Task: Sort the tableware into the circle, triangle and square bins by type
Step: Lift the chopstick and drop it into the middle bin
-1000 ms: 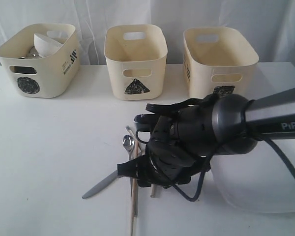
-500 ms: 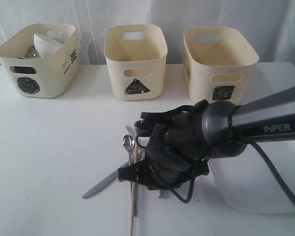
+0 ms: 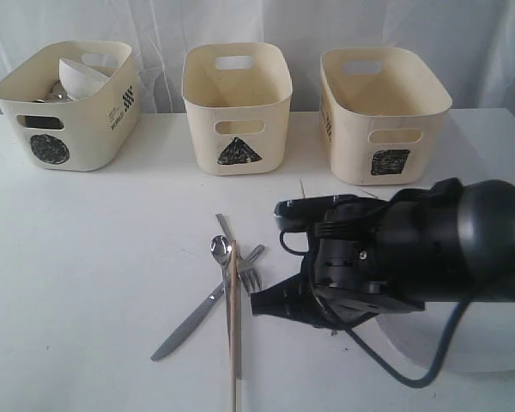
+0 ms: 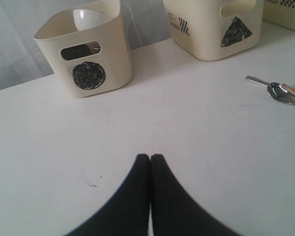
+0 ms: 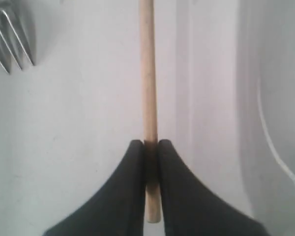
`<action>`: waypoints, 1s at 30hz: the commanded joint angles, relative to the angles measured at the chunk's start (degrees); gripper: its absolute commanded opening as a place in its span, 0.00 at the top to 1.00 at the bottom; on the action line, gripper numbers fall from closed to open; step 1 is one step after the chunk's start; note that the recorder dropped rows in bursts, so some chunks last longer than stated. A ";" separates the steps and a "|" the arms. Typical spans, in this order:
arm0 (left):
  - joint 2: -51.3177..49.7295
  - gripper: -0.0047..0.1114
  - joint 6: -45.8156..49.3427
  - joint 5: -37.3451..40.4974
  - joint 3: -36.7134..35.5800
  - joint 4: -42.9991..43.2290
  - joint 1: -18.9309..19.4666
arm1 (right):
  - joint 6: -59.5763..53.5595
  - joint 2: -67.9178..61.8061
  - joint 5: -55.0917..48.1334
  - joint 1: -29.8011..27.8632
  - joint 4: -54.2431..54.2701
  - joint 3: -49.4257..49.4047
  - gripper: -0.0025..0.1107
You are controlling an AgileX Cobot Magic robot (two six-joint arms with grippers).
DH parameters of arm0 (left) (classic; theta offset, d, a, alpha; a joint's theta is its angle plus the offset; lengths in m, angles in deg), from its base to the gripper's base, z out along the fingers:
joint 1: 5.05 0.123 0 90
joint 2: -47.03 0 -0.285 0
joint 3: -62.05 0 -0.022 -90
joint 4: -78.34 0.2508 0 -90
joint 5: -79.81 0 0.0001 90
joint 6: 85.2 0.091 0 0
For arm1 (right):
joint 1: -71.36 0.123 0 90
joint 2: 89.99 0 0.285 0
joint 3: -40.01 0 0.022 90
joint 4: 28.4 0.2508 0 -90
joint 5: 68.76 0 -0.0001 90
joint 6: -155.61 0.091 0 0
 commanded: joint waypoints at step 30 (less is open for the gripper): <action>0.28 0.96 -0.11 -0.20 -0.17 -0.40 -0.29 | 26.15 -11.17 29.84 -21.12 -33.45 33.84 0.98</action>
